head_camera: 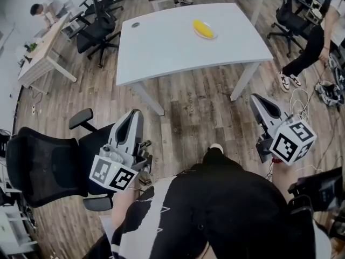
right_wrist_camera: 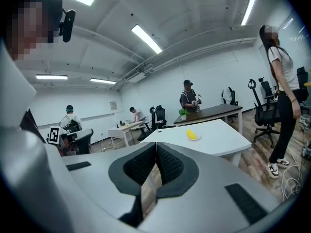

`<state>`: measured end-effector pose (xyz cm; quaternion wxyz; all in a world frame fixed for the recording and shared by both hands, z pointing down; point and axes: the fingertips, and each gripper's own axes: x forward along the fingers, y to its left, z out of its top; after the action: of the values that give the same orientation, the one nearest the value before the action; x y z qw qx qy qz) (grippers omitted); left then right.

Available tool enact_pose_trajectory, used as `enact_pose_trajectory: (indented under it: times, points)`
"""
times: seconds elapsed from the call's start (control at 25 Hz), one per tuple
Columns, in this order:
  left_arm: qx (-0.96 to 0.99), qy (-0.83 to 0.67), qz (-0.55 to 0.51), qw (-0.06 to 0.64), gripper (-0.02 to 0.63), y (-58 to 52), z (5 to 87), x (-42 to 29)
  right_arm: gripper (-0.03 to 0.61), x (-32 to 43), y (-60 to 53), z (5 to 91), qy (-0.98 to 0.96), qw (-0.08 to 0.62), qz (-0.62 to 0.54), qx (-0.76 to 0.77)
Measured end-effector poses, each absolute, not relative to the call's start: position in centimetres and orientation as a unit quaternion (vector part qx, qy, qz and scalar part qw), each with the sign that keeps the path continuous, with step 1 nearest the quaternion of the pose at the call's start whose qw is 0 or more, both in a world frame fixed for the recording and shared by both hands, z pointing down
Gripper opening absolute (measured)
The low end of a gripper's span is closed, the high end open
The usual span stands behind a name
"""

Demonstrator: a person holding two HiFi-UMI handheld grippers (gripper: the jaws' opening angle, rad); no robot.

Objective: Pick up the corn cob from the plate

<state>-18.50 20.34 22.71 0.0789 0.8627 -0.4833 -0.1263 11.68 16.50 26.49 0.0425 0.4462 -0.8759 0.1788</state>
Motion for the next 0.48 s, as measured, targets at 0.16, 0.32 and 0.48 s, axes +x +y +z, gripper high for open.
enact_pose_trajectory:
  times: [0.16,0.32,0.48]
  points:
    - [0.867,-0.476,-0.124,0.079,0.015,19.7,23.5,-17.9,0.015,12.6,15.4,27.5,-0.861,0.029,0.208,0.463]
    - [0.872,-0.473,-0.109,0.062,0.015,19.0,24.1,-17.5,0.015,12.1,14.1,27.5,-0.861,0.012,0.222,0.457]
    - [0.874,-0.471,-0.113,0.052,0.015,18.2,24.0,-17.2,0.015,12.1,12.5,27.1,-0.862,-0.001,0.235,0.449]
